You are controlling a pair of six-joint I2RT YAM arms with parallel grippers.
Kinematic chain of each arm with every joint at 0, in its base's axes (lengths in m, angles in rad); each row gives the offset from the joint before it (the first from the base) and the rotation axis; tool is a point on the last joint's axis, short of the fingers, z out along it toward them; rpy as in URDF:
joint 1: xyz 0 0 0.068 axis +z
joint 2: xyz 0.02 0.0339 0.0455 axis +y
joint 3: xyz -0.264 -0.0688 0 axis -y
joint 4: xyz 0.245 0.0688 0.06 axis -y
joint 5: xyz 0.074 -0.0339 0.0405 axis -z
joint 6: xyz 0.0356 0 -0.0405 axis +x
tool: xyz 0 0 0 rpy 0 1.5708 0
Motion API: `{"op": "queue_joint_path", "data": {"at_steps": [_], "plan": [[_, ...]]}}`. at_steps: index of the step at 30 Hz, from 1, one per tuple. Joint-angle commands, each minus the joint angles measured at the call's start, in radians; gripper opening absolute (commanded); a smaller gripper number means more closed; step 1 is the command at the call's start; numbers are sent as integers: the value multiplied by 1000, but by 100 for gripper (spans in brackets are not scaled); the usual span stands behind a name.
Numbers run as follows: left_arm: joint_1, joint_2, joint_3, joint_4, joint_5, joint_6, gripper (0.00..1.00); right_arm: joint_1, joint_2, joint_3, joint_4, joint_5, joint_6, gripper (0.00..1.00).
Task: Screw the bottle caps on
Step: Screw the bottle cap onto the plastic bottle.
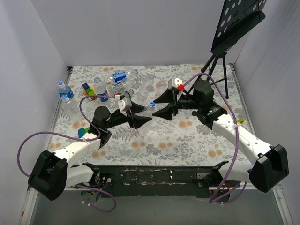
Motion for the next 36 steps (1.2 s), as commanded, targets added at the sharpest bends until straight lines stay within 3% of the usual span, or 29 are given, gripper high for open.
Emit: {"op": "queue_joint_path", "data": {"at_steps": [1,8,11,14,18,25,31,36], "plan": [[20,-42,-3,5,-194,-7,0,19,-74,-60,32,-91,89,68],[20,-35,2,-18,-236,-16,0,84,-91,-51,3,-140,69,68],[20,-36,9,-35,-213,1,0,84,-102,-32,-61,-49,12,68],[20,-26,26,-57,-127,32,0,70,-112,21,-161,79,-55,67],[20,0,55,-81,18,62,0,30,-83,133,-289,127,-152,66],[20,9,77,-121,169,118,0,-11,15,331,-500,15,-307,61],[20,27,74,-74,218,79,0,-11,71,374,-601,-126,-428,61],[20,26,69,-61,217,68,0,-8,107,385,-635,-137,-466,62]]}}
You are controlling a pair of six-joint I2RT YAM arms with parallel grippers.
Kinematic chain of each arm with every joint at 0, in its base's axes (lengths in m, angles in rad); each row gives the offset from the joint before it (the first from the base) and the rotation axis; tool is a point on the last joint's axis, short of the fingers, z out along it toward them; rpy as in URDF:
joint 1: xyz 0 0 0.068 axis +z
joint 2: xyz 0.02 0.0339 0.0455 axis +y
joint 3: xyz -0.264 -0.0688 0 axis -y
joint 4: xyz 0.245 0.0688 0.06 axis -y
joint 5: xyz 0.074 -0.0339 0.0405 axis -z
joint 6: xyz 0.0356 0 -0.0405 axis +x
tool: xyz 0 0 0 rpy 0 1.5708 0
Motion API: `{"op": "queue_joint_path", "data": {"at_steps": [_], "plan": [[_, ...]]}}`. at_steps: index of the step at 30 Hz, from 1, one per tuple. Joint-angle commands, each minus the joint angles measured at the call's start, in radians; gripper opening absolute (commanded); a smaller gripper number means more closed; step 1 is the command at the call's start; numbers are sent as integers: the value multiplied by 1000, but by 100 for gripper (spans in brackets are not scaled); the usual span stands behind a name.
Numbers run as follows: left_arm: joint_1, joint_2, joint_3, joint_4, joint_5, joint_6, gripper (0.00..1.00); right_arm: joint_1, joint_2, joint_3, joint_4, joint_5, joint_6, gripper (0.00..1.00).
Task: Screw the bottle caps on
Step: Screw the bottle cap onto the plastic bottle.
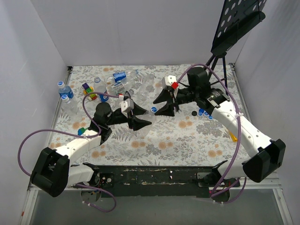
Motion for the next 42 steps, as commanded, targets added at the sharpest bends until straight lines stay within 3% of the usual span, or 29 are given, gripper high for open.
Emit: {"op": "queue_joint_path", "data": {"at_steps": [1,12,15,19,22,26,35,36,38,42], "plan": [[1,-10,26,33,24,-10,0,3,17,53,-57,-56,-72,62],[1,-10,25,41,30,-15,0,9,60,48,-26,-25,-59,53],[1,-15,22,42,25,-13,0,10,65,48,-23,-20,-53,43],[1,-24,15,49,-2,-12,0,16,68,39,-13,-2,-20,23],[1,-41,3,47,-68,13,0,36,62,22,1,50,23,16],[-25,-87,-8,-35,-284,118,0,105,48,-48,102,292,205,3],[-226,-145,-61,-80,-1039,349,0,326,68,-174,187,1191,757,1],[-256,-136,-60,-79,-1158,372,0,344,68,-185,201,1245,777,1],[-281,-124,-61,-67,-1263,415,0,357,65,-202,225,1279,814,1],[-283,-127,-43,-111,-1236,407,0,352,23,-235,302,1259,819,1]]}}
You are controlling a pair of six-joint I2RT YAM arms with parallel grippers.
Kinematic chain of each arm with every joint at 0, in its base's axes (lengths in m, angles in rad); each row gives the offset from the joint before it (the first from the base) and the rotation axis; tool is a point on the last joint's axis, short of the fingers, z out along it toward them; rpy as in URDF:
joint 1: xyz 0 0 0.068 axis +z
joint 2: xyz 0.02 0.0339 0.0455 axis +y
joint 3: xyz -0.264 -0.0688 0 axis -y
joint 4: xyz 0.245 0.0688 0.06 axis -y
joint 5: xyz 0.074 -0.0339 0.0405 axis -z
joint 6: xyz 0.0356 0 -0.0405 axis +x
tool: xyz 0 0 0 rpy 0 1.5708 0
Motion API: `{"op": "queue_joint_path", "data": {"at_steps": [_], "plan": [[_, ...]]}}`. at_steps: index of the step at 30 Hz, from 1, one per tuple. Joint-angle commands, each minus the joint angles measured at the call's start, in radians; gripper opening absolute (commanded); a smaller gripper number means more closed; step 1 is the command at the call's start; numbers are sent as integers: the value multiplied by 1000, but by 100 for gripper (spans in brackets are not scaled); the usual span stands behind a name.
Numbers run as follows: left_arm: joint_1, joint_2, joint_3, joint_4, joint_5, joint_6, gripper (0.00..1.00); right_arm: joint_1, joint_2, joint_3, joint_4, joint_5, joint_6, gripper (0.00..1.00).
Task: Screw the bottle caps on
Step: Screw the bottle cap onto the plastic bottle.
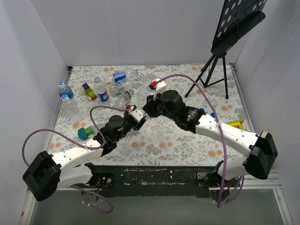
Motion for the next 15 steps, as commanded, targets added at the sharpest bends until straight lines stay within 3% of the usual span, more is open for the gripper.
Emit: {"op": "queue_joint_path", "data": {"at_steps": [1,3,7,9,11,15], "plan": [[8,-30,52,71,-170,58,0,-7,-41,-45,28,109,105,1],[19,-32,62,39,-40,56,0,-39,-67,-35,27,23,71,9],[89,-3,131,-95,291,-2,0,-151,-137,-16,1,-240,13,46],[135,26,163,-128,445,-43,0,-220,-163,4,-30,-392,-39,58],[186,60,197,-165,627,-69,0,-289,-177,36,-85,-523,-108,63],[237,120,264,-241,951,-88,0,-372,-168,137,-236,-716,-300,64]]}}
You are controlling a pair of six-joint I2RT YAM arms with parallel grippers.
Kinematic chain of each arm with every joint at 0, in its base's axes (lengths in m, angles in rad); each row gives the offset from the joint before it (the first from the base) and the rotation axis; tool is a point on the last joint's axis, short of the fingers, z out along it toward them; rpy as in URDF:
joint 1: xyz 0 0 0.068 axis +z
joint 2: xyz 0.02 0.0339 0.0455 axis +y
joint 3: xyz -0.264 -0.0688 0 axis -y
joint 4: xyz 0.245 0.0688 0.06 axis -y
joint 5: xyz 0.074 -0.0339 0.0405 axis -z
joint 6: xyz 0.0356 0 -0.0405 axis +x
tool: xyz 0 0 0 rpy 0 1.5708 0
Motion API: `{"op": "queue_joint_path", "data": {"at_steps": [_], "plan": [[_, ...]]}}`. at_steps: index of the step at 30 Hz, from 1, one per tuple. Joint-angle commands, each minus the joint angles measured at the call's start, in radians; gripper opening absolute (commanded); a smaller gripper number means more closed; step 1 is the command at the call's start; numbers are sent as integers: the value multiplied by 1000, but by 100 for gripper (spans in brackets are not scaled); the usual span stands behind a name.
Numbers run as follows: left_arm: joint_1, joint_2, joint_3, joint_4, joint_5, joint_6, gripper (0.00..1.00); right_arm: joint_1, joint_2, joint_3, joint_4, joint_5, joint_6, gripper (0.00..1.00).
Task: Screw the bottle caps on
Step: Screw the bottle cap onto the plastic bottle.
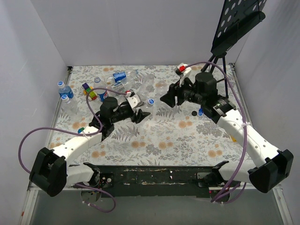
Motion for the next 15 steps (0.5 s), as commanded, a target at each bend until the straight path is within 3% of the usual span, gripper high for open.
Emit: {"op": "queue_joint_path", "data": {"at_steps": [1,6,15], "plan": [[38,58,78,-124,469,-40,0,-48,3,154,-199,-299,-265,64],[44,107,106,-138,610,-61,0,-45,39,214,-371,-528,-523,64],[46,112,110,-150,643,-51,0,25,120,285,-561,-490,-779,64]]}}
